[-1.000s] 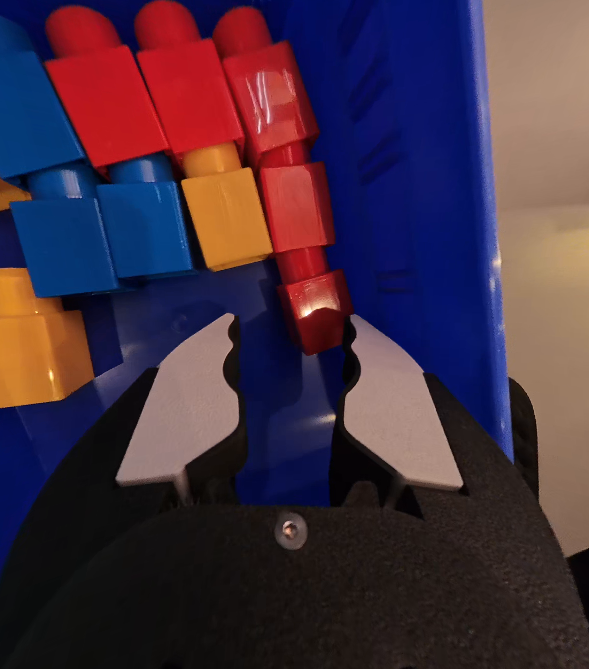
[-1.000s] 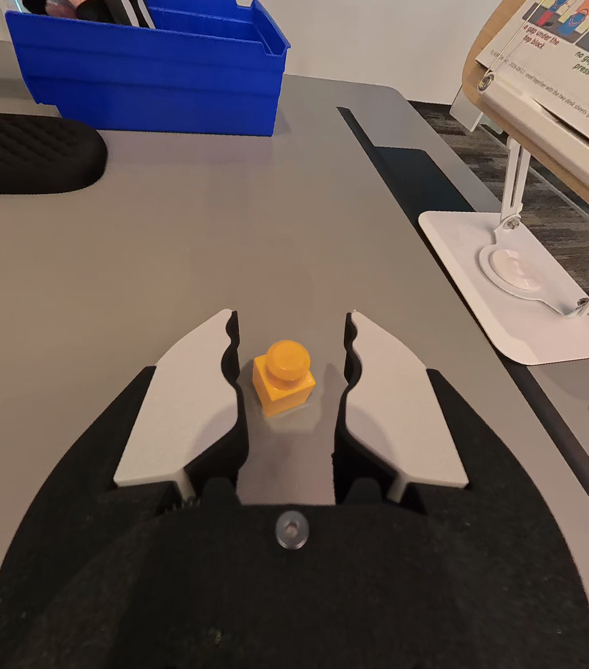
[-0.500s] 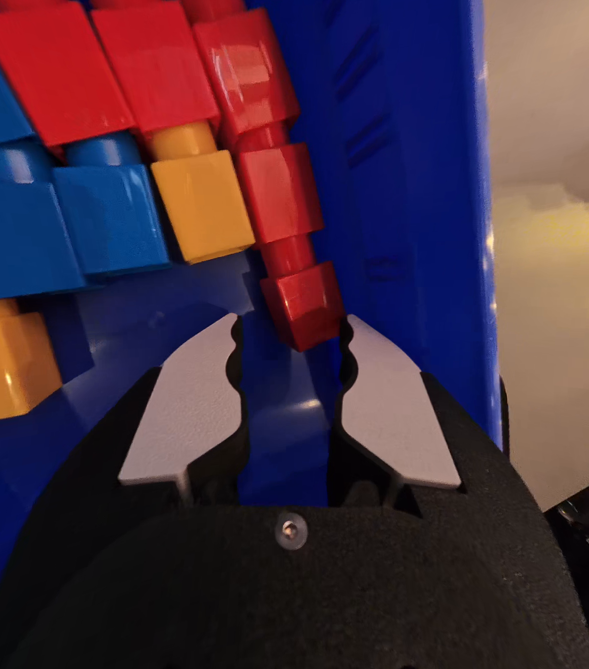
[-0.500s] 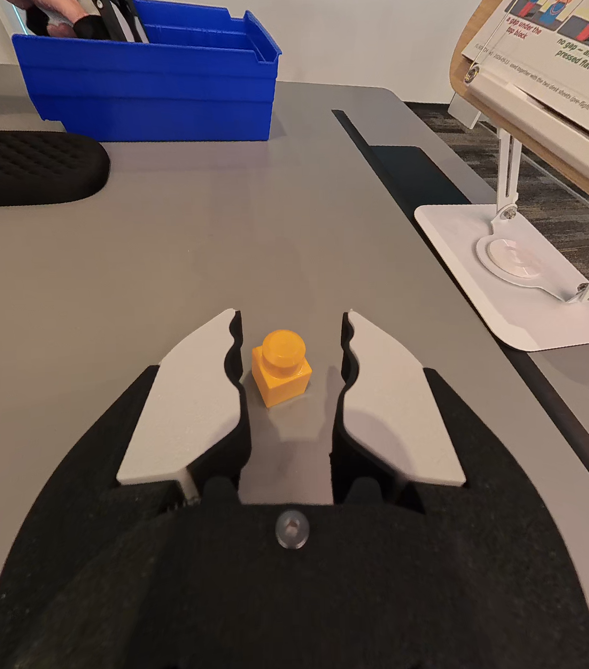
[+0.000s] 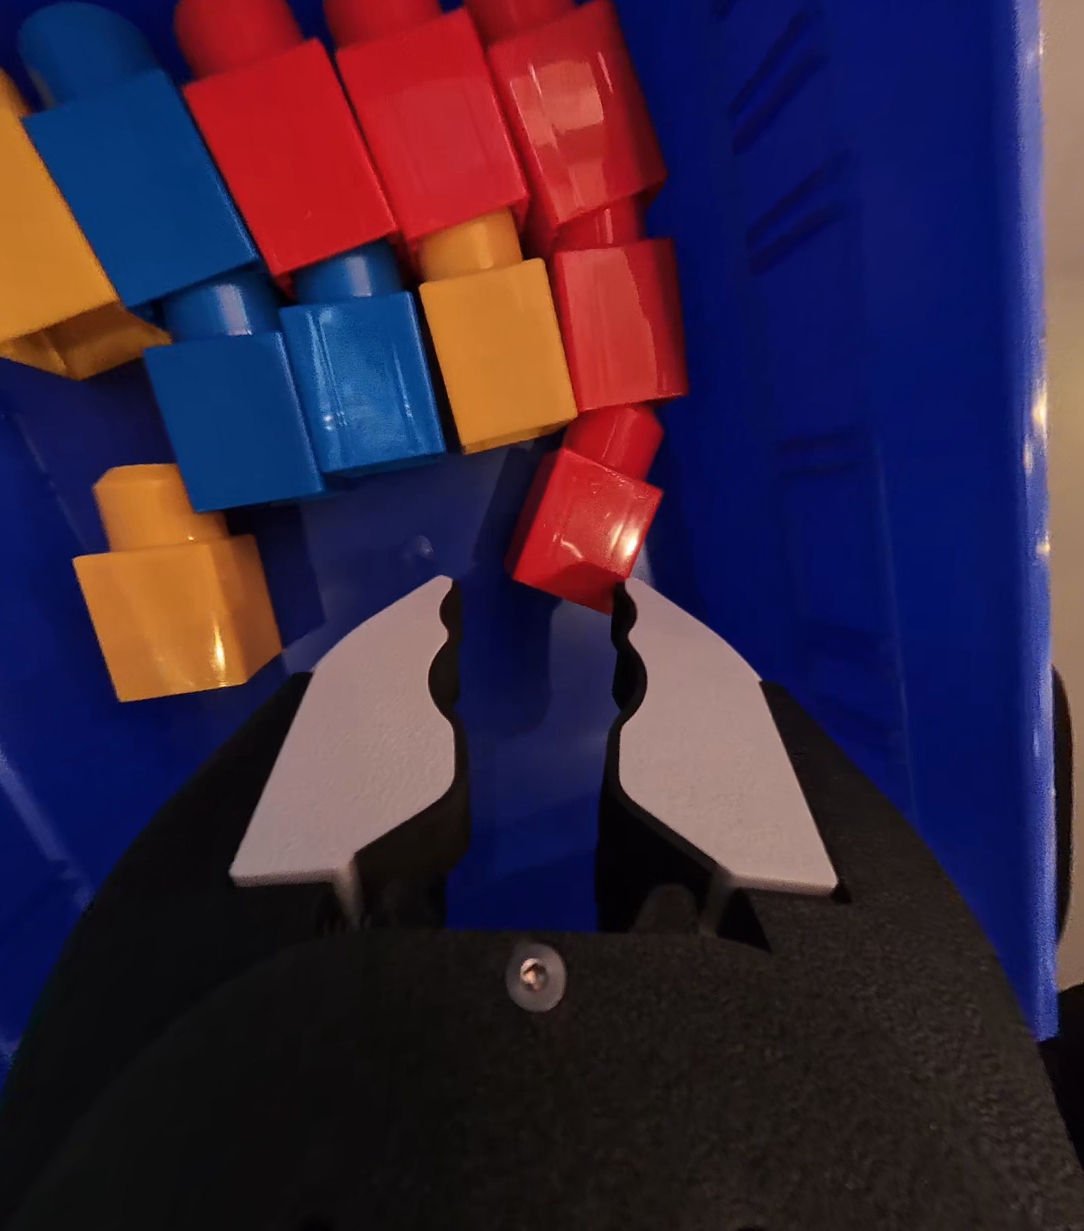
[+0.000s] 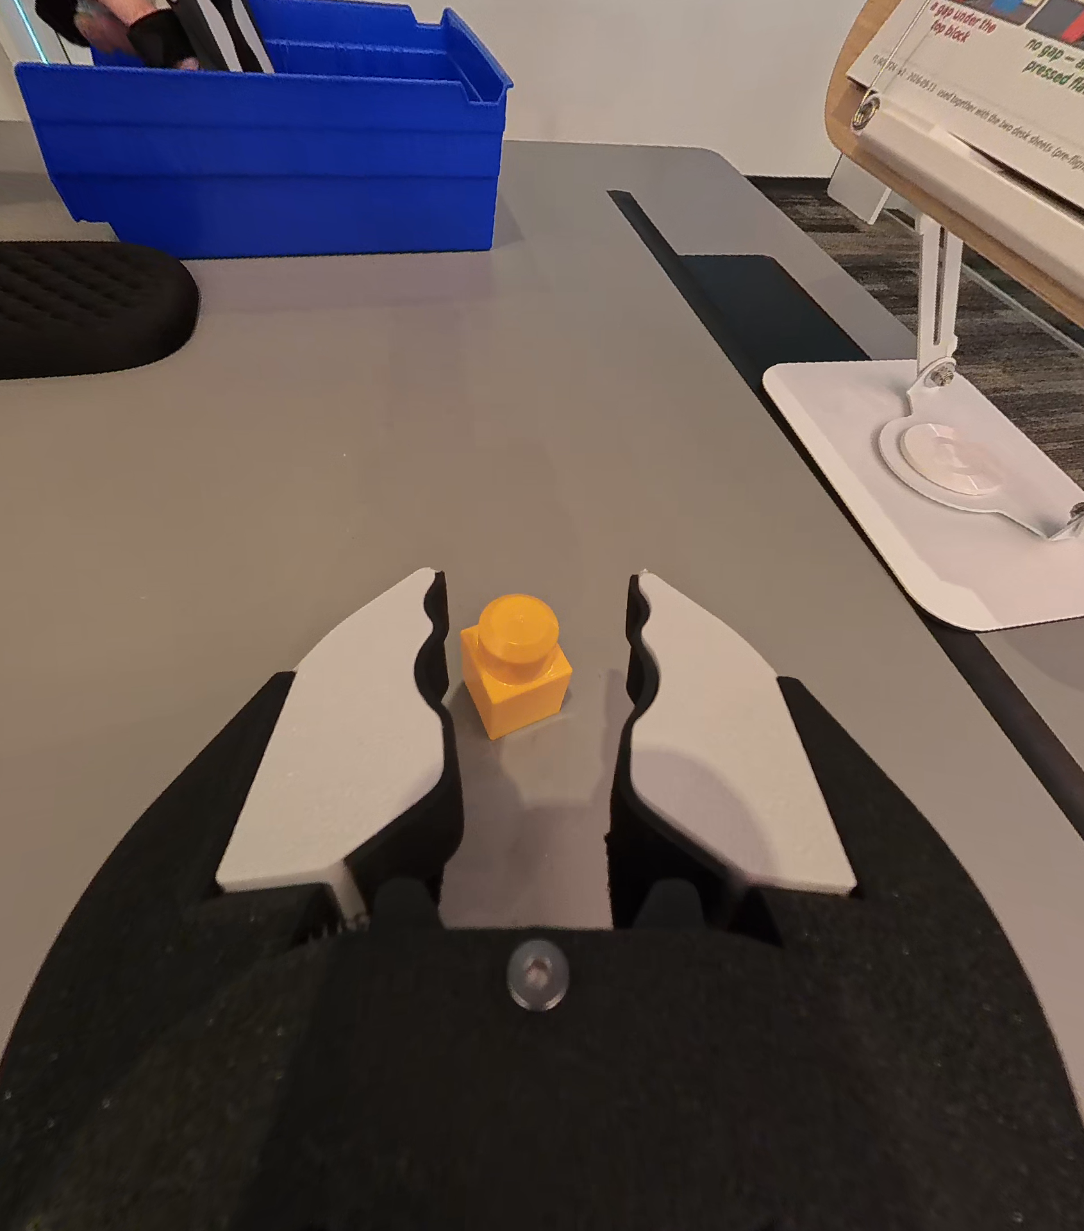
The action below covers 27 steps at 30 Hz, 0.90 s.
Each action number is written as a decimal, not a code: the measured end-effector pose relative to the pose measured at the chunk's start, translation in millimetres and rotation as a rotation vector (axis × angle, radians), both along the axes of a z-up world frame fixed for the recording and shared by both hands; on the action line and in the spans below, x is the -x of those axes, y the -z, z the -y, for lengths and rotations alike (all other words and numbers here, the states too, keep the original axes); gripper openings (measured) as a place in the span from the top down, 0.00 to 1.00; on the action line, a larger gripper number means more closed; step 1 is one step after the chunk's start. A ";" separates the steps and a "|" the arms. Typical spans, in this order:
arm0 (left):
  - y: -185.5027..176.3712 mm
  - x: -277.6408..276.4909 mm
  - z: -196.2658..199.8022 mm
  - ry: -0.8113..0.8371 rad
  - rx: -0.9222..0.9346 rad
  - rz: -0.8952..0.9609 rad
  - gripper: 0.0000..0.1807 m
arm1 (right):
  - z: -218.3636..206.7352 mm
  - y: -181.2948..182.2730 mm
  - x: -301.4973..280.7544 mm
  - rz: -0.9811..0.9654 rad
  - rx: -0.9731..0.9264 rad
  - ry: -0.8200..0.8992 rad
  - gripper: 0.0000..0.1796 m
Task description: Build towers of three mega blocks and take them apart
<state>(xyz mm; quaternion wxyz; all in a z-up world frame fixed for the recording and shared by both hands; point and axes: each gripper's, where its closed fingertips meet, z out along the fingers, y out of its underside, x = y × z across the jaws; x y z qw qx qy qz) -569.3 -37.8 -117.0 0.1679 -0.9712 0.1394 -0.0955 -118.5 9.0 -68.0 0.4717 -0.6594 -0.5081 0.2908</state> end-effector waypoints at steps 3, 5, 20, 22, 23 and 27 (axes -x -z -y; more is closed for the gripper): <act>-9.7 -13.6 -3.3 0.069 -0.047 0.076 0.73 | -0.2 0.5 0.4 0.001 0.003 0.000 0.72; -11.1 -14.9 -3.8 0.115 -0.042 0.047 0.71 | 0.4 1.6 0.7 0.004 0.008 -0.002 0.72; 26.2 -19.4 -4.6 0.262 0.116 -0.099 0.79 | 1.3 4.5 -2.7 0.002 0.031 -0.005 0.72; 25.9 -16.6 -4.2 0.263 0.092 -0.102 0.80 | 1.3 5.3 -3.1 0.000 0.036 -0.006 0.72; 24.7 -14.0 -3.8 0.259 0.079 -0.105 0.80 | 1.5 5.5 -3.5 -0.001 0.039 -0.006 0.72; 2.3 -11.7 -2.9 0.212 -0.033 0.015 0.80 | 1.9 5.4 -5.7 -0.015 0.051 -0.006 0.72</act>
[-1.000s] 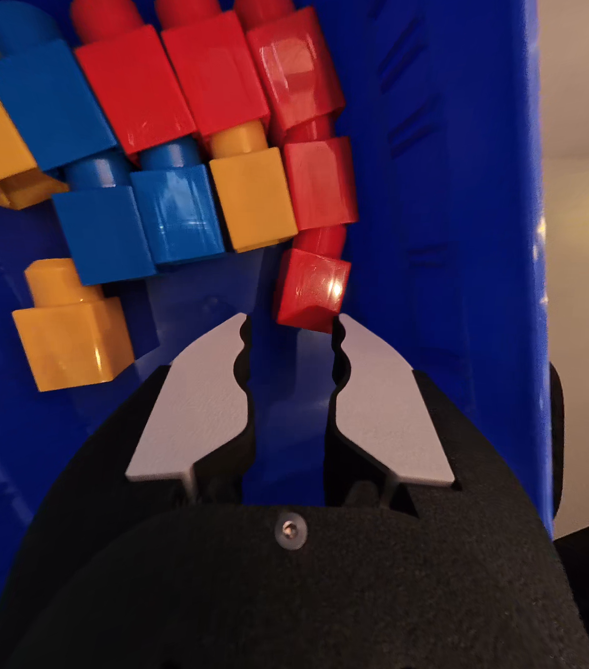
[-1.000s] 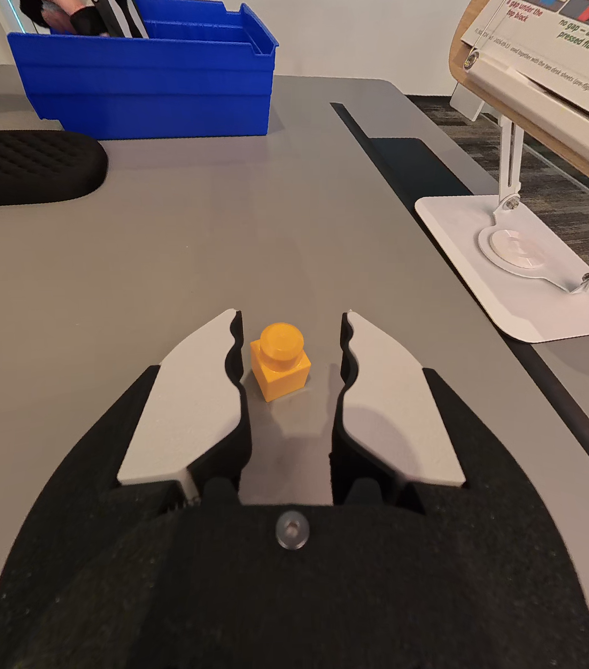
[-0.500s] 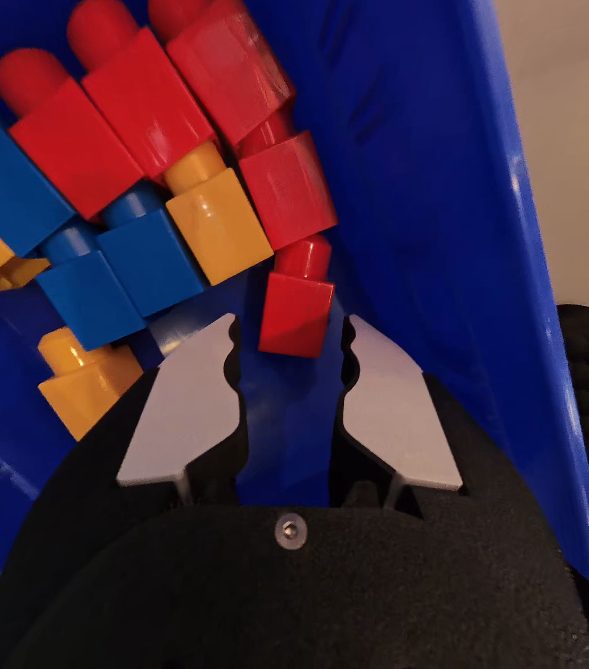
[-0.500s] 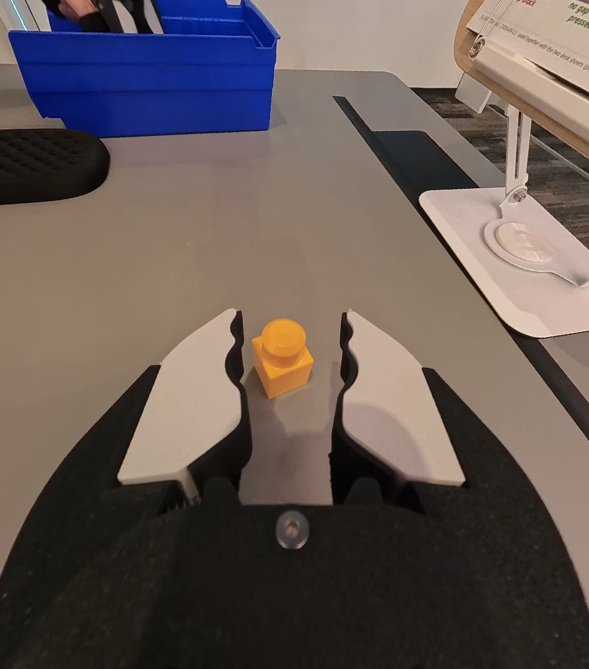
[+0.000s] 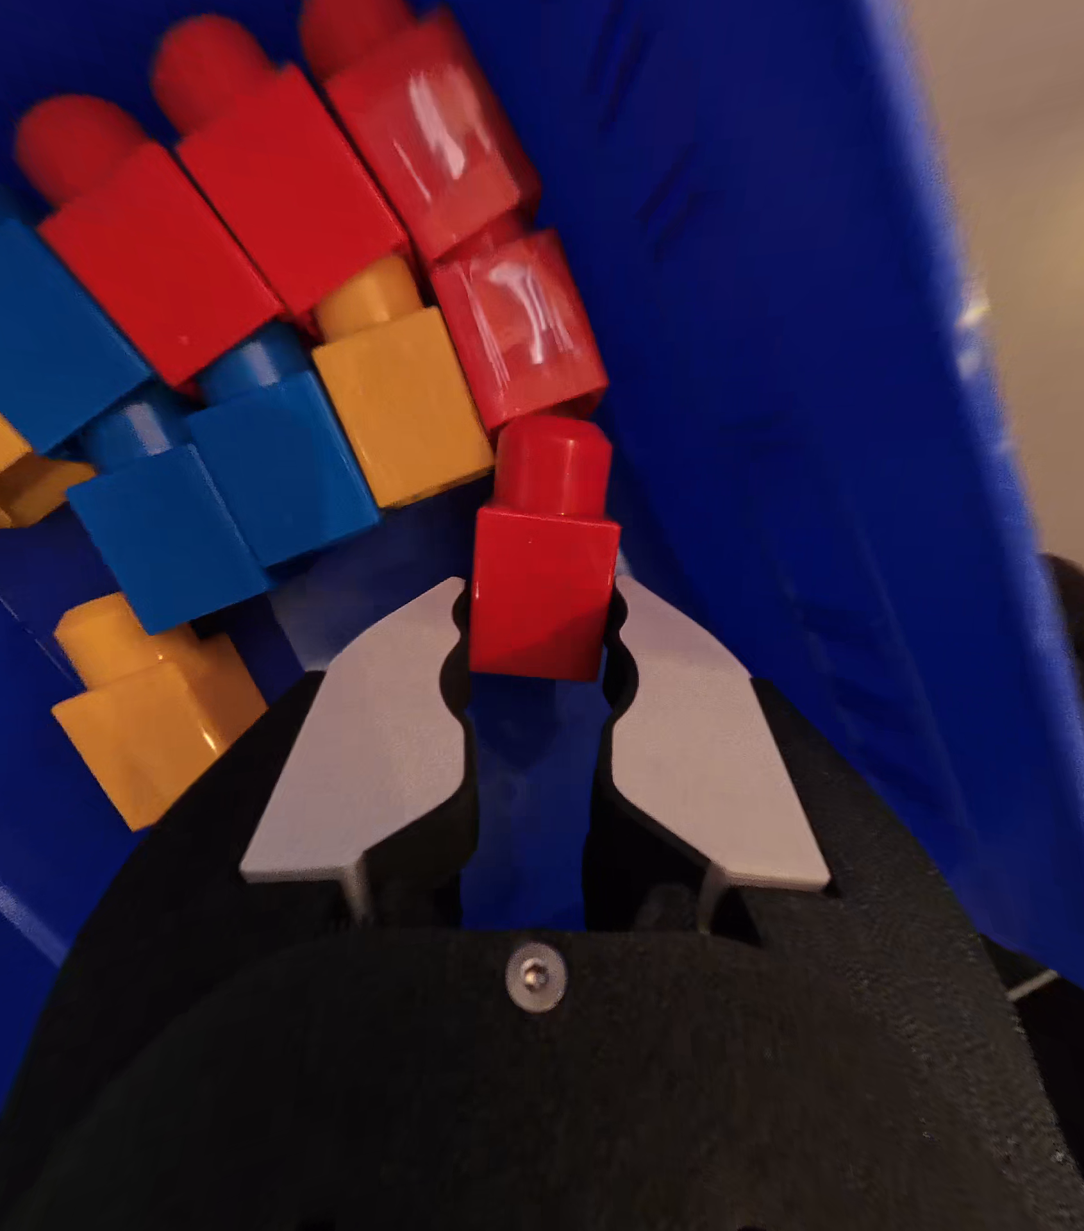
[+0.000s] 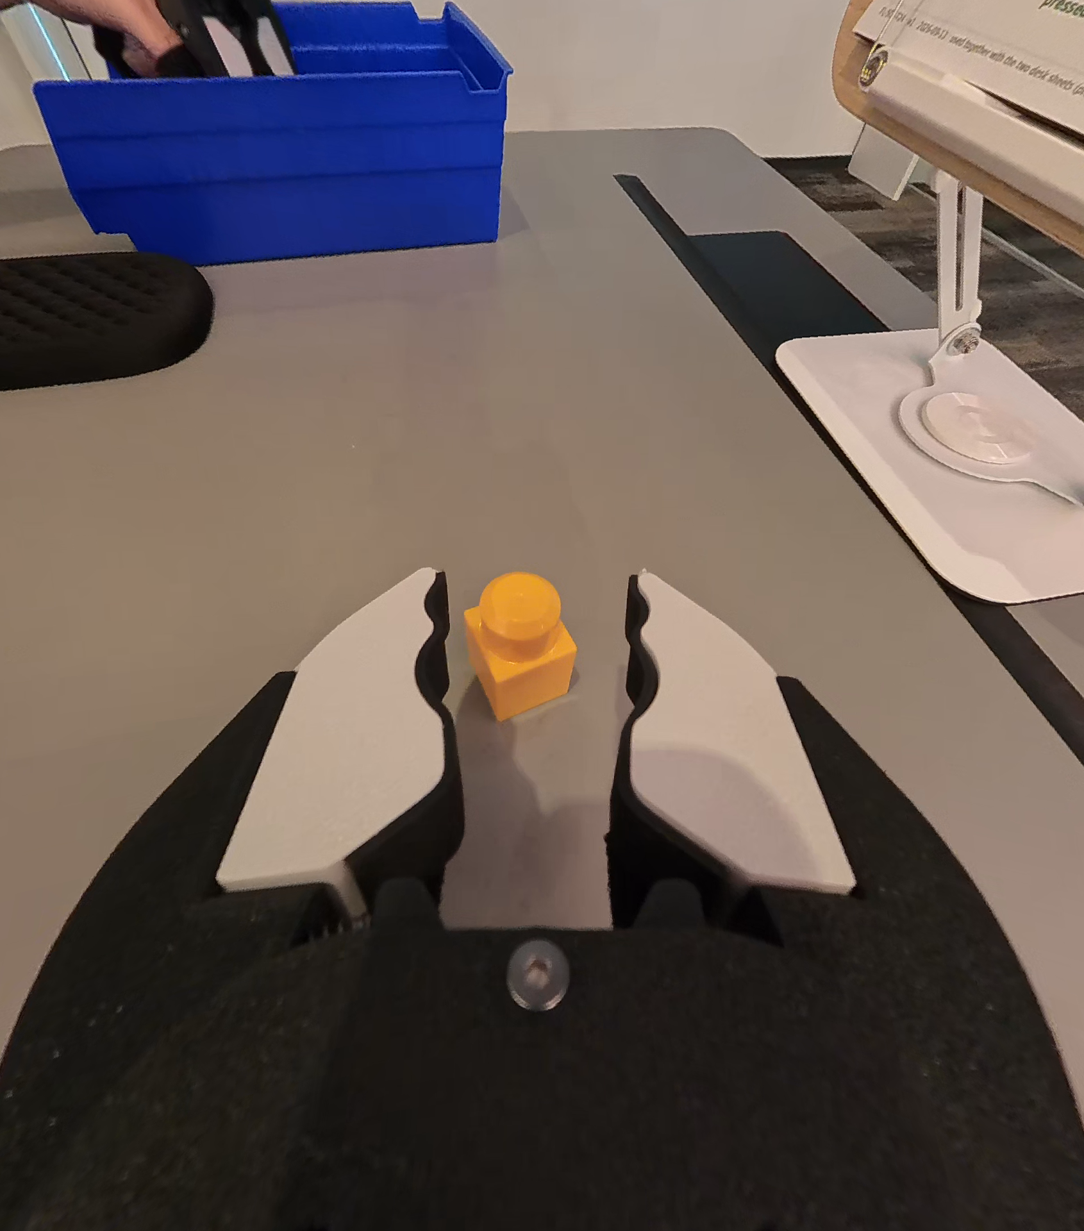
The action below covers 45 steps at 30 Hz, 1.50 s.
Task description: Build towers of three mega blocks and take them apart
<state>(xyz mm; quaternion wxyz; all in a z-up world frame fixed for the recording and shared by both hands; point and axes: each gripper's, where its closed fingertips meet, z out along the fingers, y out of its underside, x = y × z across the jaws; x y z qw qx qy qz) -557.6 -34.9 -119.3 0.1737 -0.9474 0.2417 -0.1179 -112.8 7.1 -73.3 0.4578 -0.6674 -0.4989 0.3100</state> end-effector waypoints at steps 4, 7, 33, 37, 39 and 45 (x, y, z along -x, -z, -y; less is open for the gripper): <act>-48.2 -2.5 2.0 -0.031 -0.175 0.193 0.80 | 0.9 -0.7 -0.6 -0.025 0.019 -0.005 0.72; -94.2 -14.6 11.2 -0.020 -0.335 0.373 0.80 | 3.4 0.2 -0.9 -0.042 0.044 -0.024 0.72; -215.0 -268.3 58.6 0.442 -0.446 1.149 0.80 | 2.0 69.5 16.0 0.280 0.145 -0.290 0.76; -225.2 -291.8 36.4 0.402 -0.441 1.236 0.80 | 4.6 67.6 18.9 0.243 0.197 -0.284 0.79; -224.8 -305.8 24.2 0.377 -0.445 1.253 0.80 | 12.1 53.9 22.5 0.190 0.238 -0.302 0.80; -224.7 -362.2 -3.2 0.352 -0.380 1.300 0.80 | 51.4 -74.7 50.7 -0.151 0.311 -0.397 0.80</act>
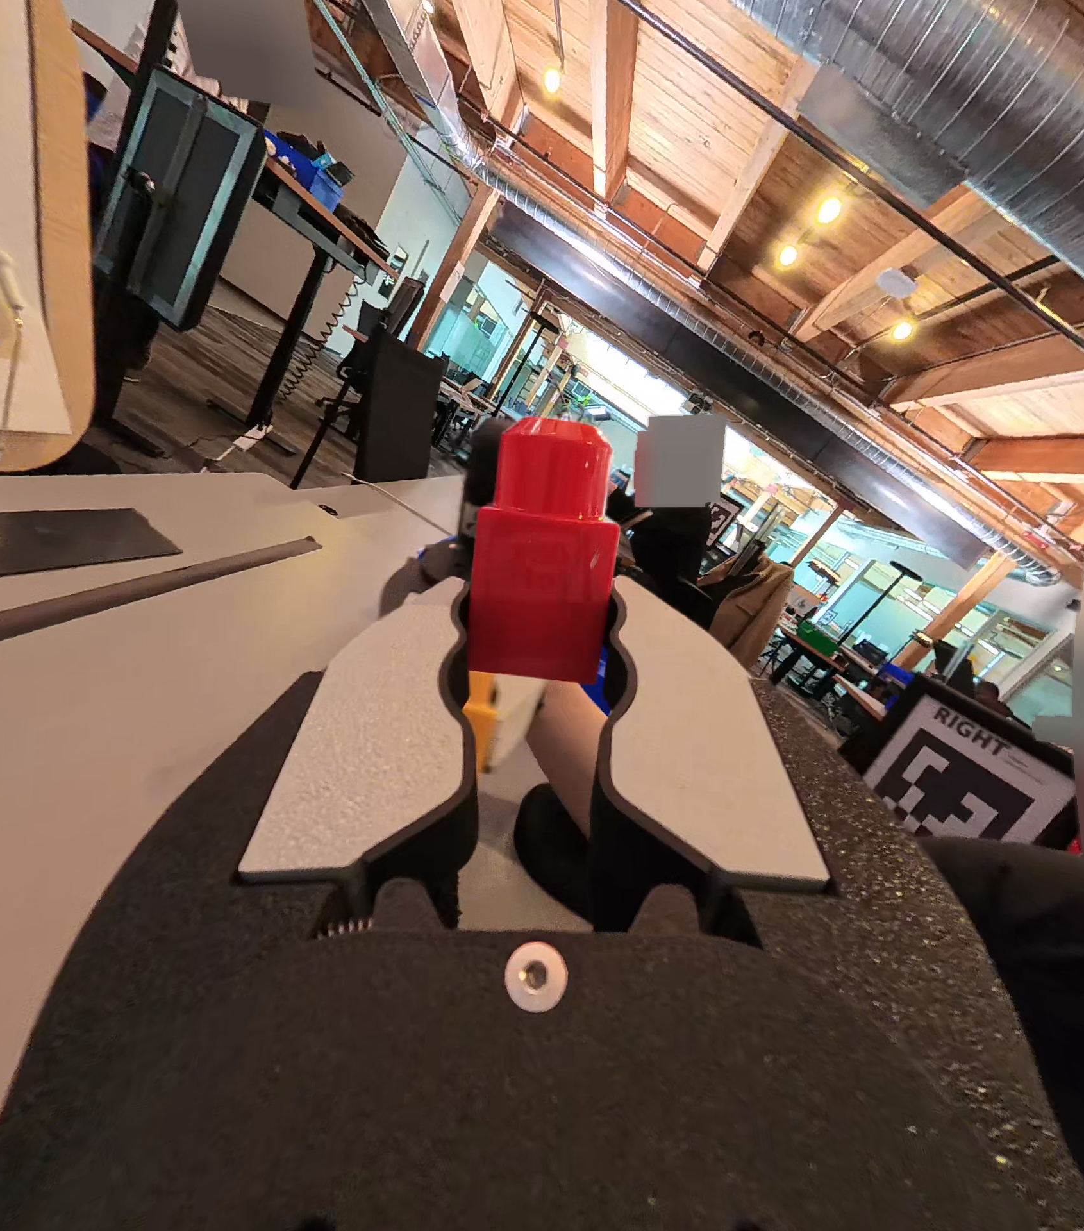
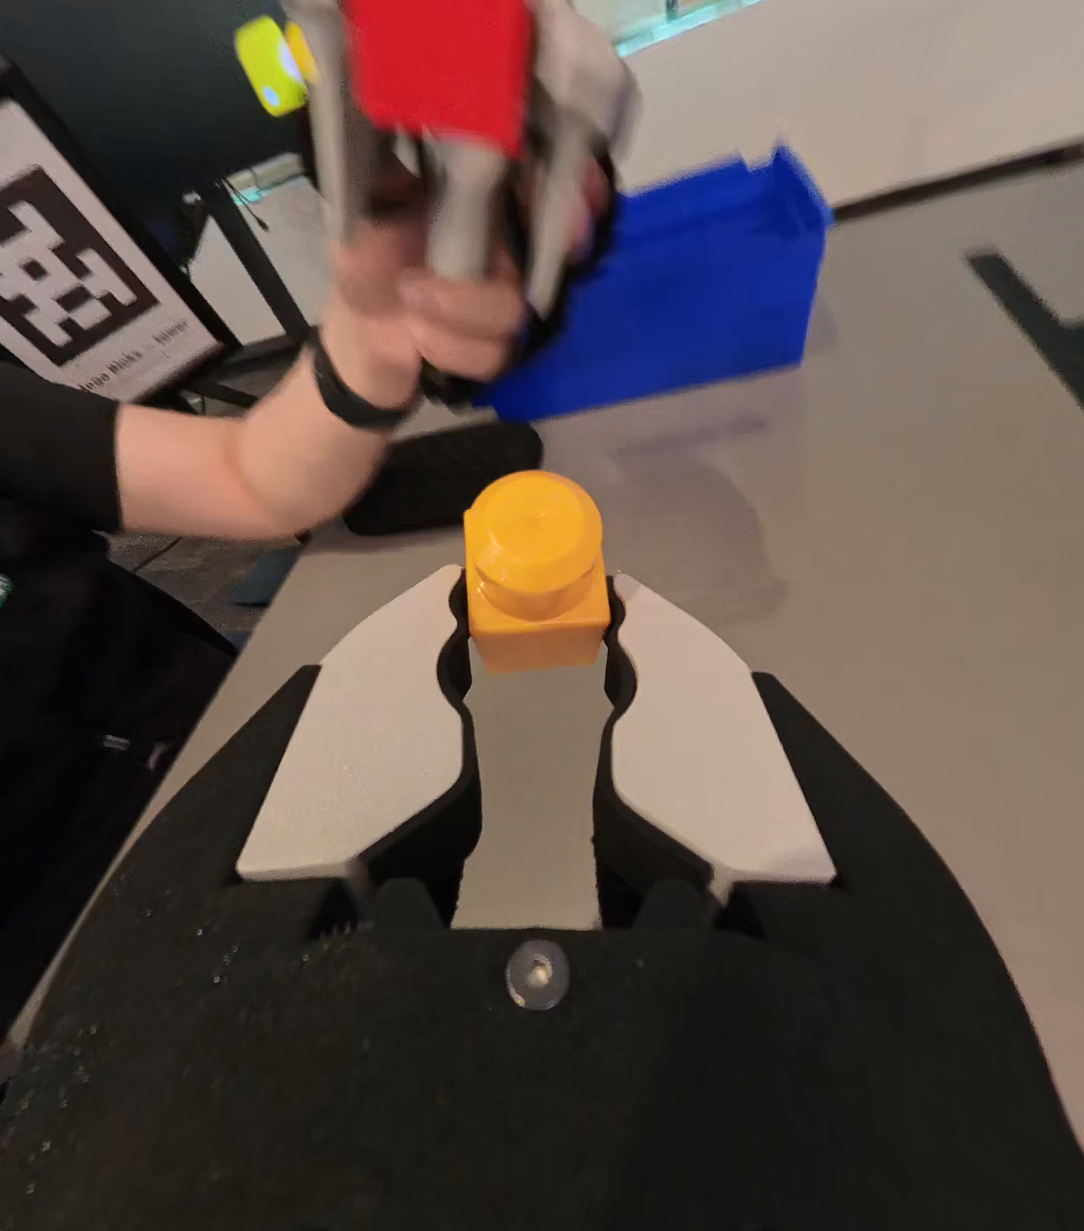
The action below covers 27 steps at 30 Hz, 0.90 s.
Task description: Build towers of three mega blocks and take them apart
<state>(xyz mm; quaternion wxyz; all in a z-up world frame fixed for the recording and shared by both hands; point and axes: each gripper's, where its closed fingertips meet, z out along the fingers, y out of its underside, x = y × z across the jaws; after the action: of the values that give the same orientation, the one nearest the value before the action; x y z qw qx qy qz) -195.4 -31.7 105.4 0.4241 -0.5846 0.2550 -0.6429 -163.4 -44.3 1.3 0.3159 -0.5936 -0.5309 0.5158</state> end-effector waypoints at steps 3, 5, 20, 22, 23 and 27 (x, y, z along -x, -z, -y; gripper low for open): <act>-10.2 -26.2 1.3 0.056 -0.024 0.043 0.80 | 11.1 -32.4 4.6 -0.006 -0.100 0.051 0.80; -15.6 -40.0 7.0 0.098 -0.065 0.049 0.80 | 15.5 -39.6 4.7 0.022 -0.097 0.072 0.80; 15.0 -60.7 17.1 0.158 -0.135 -0.094 0.80 | 15.6 -35.9 7.2 0.121 -0.073 0.150 0.80; 18.7 -63.2 17.3 0.165 -0.132 -0.111 0.80 | 15.7 -32.9 8.6 0.137 -0.073 0.150 0.80; 20.9 -64.3 17.2 0.164 -0.138 -0.131 0.80 | 14.5 -30.9 8.2 0.153 -0.085 0.154 0.80; 33.2 -65.8 18.3 0.157 -0.176 -0.246 0.80 | 11.8 -29.8 -0.5 0.168 -0.082 0.163 0.80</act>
<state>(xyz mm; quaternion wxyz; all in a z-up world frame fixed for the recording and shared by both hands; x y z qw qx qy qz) -129.6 -50.0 72.2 0.3875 -0.5979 0.4052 -0.5729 -162.9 -56.1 31.1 0.3353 -0.6625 -0.5259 0.4149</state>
